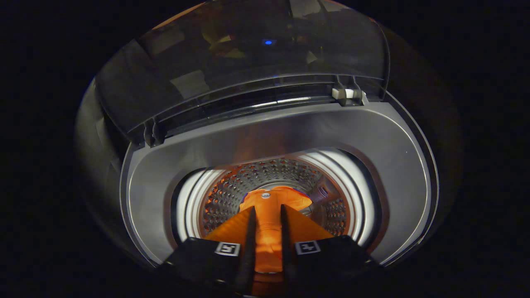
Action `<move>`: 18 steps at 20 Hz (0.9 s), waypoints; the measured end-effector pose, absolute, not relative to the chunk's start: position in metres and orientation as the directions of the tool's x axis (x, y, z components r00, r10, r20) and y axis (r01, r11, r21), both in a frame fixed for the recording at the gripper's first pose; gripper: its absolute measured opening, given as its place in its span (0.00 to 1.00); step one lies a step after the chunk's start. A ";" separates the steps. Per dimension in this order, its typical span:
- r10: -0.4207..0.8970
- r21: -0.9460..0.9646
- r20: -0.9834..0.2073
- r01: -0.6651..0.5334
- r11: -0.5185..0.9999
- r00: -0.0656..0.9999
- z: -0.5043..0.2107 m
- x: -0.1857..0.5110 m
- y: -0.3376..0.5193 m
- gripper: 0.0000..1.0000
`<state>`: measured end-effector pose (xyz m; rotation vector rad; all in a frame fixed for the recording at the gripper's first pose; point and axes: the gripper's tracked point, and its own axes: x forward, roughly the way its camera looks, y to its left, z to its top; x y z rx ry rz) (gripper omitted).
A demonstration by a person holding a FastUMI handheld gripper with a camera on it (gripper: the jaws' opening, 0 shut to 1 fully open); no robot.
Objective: Put the clothes into the washing machine and then close the washing machine lid.
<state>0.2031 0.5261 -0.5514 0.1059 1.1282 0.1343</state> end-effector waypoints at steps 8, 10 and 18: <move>0.170 0.143 -0.902 -0.096 0.985 0.396 -0.545 0.195 0.526 0.99; 0.174 0.150 -0.900 -0.092 0.984 0.398 -0.542 0.193 0.526 0.99; 0.219 0.187 -0.833 -0.114 0.976 0.509 -0.503 0.197 0.526 0.99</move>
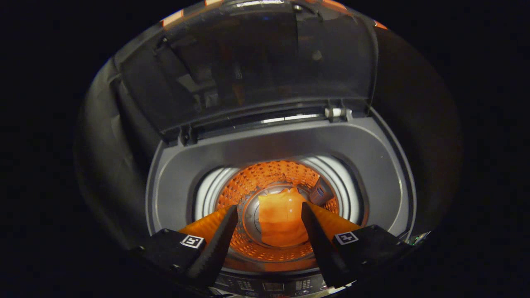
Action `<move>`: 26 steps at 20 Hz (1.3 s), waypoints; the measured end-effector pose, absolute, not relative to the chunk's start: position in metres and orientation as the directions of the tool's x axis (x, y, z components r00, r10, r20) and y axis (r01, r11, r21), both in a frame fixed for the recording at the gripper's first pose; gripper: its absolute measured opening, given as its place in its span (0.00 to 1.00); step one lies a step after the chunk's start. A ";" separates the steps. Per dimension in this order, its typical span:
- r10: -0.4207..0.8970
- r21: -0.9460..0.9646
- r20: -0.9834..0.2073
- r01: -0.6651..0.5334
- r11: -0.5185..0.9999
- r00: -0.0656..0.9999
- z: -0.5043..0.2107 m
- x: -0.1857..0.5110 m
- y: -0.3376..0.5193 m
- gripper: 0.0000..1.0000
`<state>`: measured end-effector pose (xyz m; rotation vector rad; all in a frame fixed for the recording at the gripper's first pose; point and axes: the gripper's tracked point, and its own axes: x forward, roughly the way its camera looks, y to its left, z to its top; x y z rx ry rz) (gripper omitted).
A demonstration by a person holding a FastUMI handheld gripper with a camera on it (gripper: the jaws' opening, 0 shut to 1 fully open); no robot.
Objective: Put the clothes into the washing machine and then close the washing machine lid.
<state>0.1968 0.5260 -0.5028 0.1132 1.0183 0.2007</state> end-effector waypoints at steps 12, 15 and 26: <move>0.283 0.296 -0.482 -0.150 0.943 0.829 -0.326 0.255 0.496 0.98; 0.266 0.258 -0.419 -0.167 0.952 0.868 -0.296 0.271 0.487 0.98; 0.254 0.185 -0.257 -0.210 0.960 0.932 -0.194 0.346 0.479 0.98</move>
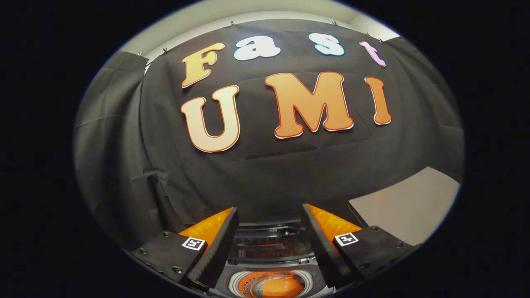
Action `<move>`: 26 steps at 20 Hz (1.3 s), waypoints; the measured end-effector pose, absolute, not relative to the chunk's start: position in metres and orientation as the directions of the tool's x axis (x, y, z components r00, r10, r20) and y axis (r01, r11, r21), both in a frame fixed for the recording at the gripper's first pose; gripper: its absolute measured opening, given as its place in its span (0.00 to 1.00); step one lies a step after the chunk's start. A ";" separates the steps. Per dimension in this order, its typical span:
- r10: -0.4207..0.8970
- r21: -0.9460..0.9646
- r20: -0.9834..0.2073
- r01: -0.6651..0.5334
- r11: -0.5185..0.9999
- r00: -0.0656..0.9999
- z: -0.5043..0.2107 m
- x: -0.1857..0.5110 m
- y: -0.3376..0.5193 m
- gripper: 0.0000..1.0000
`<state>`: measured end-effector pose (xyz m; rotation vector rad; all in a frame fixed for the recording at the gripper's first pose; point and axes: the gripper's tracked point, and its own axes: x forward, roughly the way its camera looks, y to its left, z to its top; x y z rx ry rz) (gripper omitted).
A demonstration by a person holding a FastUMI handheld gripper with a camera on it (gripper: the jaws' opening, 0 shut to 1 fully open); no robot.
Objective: Put the clothes into the washing machine and then close the washing machine lid.
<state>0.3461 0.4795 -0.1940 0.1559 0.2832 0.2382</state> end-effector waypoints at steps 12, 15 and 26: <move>0.205 0.109 -0.474 -0.174 0.979 0.856 -0.284 0.465 0.475 0.99; 0.190 0.098 -0.503 -0.163 0.982 0.843 -0.302 0.471 0.474 0.98; 0.198 0.097 -0.510 -0.173 0.980 0.837 -0.320 0.465 0.469 0.99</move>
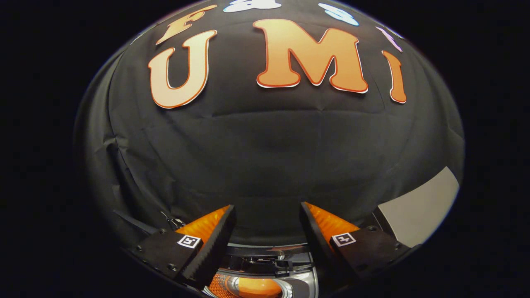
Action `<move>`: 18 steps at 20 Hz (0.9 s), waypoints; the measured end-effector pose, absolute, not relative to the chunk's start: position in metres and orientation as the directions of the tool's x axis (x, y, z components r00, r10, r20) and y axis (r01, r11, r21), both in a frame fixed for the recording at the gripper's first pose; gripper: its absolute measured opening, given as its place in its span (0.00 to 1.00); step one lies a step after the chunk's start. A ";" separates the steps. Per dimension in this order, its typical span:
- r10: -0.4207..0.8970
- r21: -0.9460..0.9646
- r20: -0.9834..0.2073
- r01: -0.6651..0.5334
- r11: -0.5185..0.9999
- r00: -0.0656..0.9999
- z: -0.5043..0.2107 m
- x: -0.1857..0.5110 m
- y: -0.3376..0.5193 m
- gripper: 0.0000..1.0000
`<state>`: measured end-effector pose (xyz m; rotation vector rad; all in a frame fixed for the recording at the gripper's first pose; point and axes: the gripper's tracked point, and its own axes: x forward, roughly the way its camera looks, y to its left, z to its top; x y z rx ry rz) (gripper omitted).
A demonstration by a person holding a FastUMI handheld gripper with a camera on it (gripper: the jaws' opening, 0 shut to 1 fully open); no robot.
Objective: Put the clothes into the washing machine and then close the washing machine lid.
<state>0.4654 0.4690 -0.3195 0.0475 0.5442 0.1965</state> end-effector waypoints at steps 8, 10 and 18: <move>0.211 0.101 -0.384 -0.186 0.977 0.899 -0.308 0.444 0.463 1.00; 0.204 0.097 -0.359 -0.181 0.979 0.911 -0.308 0.435 0.460 0.99; 0.206 0.094 -0.326 -0.185 0.978 0.923 -0.305 0.392 0.452 0.99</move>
